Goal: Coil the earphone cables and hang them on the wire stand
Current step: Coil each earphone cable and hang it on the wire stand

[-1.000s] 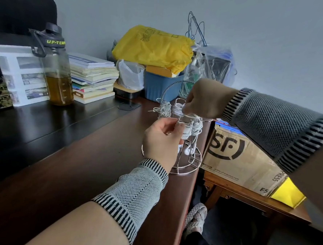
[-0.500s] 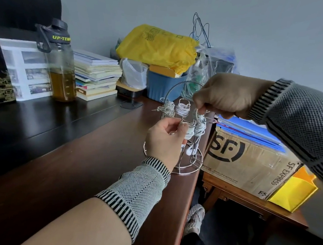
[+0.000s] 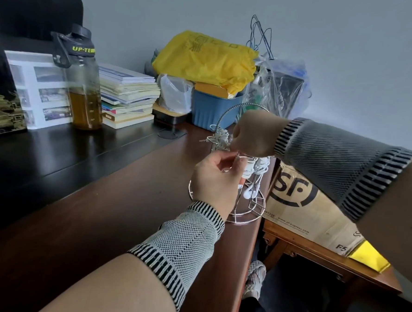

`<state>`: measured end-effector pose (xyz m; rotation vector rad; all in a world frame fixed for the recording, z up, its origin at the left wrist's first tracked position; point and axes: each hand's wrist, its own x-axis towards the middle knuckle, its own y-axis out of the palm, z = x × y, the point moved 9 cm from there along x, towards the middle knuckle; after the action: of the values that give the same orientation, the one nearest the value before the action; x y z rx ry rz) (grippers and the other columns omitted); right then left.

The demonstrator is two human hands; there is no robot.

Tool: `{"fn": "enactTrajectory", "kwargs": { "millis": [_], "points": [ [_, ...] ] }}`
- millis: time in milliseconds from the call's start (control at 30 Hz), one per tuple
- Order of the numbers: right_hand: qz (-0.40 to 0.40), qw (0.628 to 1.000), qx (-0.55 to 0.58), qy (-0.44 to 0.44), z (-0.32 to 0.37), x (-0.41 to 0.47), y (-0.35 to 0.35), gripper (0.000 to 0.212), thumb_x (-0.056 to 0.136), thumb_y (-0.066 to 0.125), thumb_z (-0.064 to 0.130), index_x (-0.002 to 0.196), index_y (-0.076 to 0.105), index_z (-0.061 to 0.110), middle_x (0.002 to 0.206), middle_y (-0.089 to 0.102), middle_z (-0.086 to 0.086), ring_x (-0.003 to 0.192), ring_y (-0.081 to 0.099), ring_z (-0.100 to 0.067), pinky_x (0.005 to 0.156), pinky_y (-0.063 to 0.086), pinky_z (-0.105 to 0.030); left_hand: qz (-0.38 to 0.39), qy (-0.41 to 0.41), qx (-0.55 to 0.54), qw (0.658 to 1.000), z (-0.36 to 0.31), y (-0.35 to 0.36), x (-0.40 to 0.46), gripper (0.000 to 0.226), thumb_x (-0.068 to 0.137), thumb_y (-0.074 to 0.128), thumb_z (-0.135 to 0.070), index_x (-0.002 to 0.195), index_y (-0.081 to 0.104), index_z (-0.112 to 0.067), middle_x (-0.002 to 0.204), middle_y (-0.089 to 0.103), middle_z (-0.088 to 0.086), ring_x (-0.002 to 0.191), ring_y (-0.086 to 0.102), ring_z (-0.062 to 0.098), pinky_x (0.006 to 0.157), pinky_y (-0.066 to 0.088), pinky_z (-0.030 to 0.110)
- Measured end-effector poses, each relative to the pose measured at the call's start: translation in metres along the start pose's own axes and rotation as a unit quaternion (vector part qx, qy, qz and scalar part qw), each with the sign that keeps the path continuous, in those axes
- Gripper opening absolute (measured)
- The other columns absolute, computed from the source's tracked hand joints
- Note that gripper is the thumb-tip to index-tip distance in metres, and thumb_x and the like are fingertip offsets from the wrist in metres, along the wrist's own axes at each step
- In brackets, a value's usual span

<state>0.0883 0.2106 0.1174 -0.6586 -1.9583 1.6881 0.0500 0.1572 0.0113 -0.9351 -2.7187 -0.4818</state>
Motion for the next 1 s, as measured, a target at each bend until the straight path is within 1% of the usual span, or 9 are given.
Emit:
{"fn": "enactTrajectory", "kwargs": {
  "millis": [100, 200, 300, 400, 467, 633, 800, 867, 1000],
  "points": [
    [-0.015, 0.999, -0.005, -0.035, 0.007, -0.008, -0.004, 0.031, 0.095, 0.045, 0.024, 0.103, 0.071, 0.007, 0.094, 0.066, -0.006, 0.083, 0.058, -0.019, 0.081, 0.051, -0.030, -0.002, -0.006, 0.003, 1.000, 0.001, 0.000, 0.001, 0.019, 0.085, 0.074, -0.015, 0.076, 0.064, -0.028, 0.070, 0.067, -0.008, 0.050, 0.063, 0.005, 0.049, 0.045, 0.016],
    [-0.100, 0.984, -0.082, -0.121, 0.018, -0.025, -0.009, 0.029, 0.091, 0.047, 0.026, 0.091, 0.073, 0.014, 0.091, 0.068, -0.005, 0.082, 0.062, -0.022, 0.078, 0.054, -0.036, 0.000, -0.015, 0.007, 1.000, 0.005, 0.002, 0.003, 0.013, 0.083, 0.073, -0.013, 0.073, 0.067, -0.019, 0.062, 0.065, -0.007, 0.047, 0.060, 0.004, 0.053, 0.047, 0.021],
    [-0.222, 0.933, -0.174, -0.223, 0.030, -0.050, -0.003, 0.018, 0.087, 0.056, 0.020, 0.078, 0.071, 0.015, 0.086, 0.063, -0.008, 0.059, 0.049, -0.022, 0.051, 0.048, -0.033, -0.006, -0.011, 0.020, 1.000, 0.005, 0.001, 0.005, 0.021, 0.079, 0.073, -0.008, 0.063, 0.065, -0.020, 0.058, 0.064, -0.005, 0.046, 0.053, -0.002, 0.059, 0.045, 0.022],
    [-0.309, 0.913, -0.109, -0.242, 0.021, -0.076, 0.000, 0.014, 0.077, 0.071, 0.013, 0.066, 0.063, 0.011, 0.073, 0.054, -0.010, 0.044, 0.033, -0.019, 0.038, 0.032, -0.024, 0.002, -0.023, 0.013, 1.000, 0.008, 0.004, 0.005, 0.022, 0.077, 0.071, -0.008, 0.062, 0.063, -0.022, 0.053, 0.062, -0.006, 0.045, 0.052, 0.004, 0.057, 0.044, 0.025],
    [-0.352, 0.903, -0.089, -0.230, 0.010, -0.086, 0.007, 0.016, 0.079, 0.071, 0.013, 0.067, 0.062, 0.010, 0.073, 0.052, -0.010, 0.044, 0.036, -0.021, 0.035, 0.036, -0.027, 0.010, -0.037, -0.004, 0.999, 0.010, 0.006, 0.004, 0.017, 0.084, 0.069, -0.007, 0.072, 0.067, -0.019, 0.054, 0.062, -0.002, 0.042, 0.051, 0.011, 0.054, 0.044, 0.027],
    [-0.383, 0.905, 0.086, -0.162, -0.033, -0.088, 0.024, 0.029, 0.090, 0.052, 0.030, 0.088, 0.076, 0.014, 0.073, 0.055, -0.003, 0.049, 0.051, -0.019, 0.040, 0.045, -0.029, 0.028, -0.022, 0.012, 0.999, 0.009, 0.008, 0.004, 0.016, 0.078, 0.068, -0.030, 0.088, 0.076, -0.021, 0.077, 0.074, -0.002, 0.065, 0.068, 0.018, 0.073, 0.058, 0.040],
    [-0.395, 0.894, 0.174, -0.118, -0.046, -0.082, 0.032, 0.018, 0.084, 0.062, 0.021, 0.091, 0.077, 0.017, 0.069, 0.055, -0.001, 0.053, 0.055, -0.017, 0.046, 0.048, -0.027, 0.009, -0.037, 0.010, 0.999, 0.007, 0.003, 0.002, 0.025, 0.071, 0.065, -0.043, 0.084, 0.073, -0.023, 0.084, 0.076, 0.000, 0.082, 0.073, 0.022, 0.082, 0.059, 0.048],
    [-0.395, 0.896, 0.166, -0.113, -0.045, -0.082, 0.033, 0.017, 0.084, 0.062, 0.021, 0.091, 0.077, 0.017, 0.070, 0.055, -0.001, 0.053, 0.055, -0.018, 0.046, 0.046, -0.026, 0.005, -0.041, 0.014, 0.999, 0.006, 0.002, 0.003, 0.037, 0.070, 0.061, -0.049, 0.082, 0.073, -0.016, 0.080, 0.075, 0.000, 0.079, 0.073, 0.024, 0.078, 0.060, 0.047],
    [-0.410, 0.888, 0.187, -0.092, -0.053, -0.084, 0.034, 0.014, 0.084, 0.065, 0.018, 0.092, 0.075, 0.015, 0.075, 0.057, 0.002, 0.058, 0.050, -0.009, 0.056, 0.038, -0.019, -0.008, -0.050, 0.023, 0.998, -0.001, 0.001, 0.001, 0.017, 0.090, 0.063, -0.023, 0.085, 0.073, -0.010, 0.068, 0.069, 0.000, 0.060, 0.070, 0.013, 0.048, 0.052, 0.022]
  ]
}}
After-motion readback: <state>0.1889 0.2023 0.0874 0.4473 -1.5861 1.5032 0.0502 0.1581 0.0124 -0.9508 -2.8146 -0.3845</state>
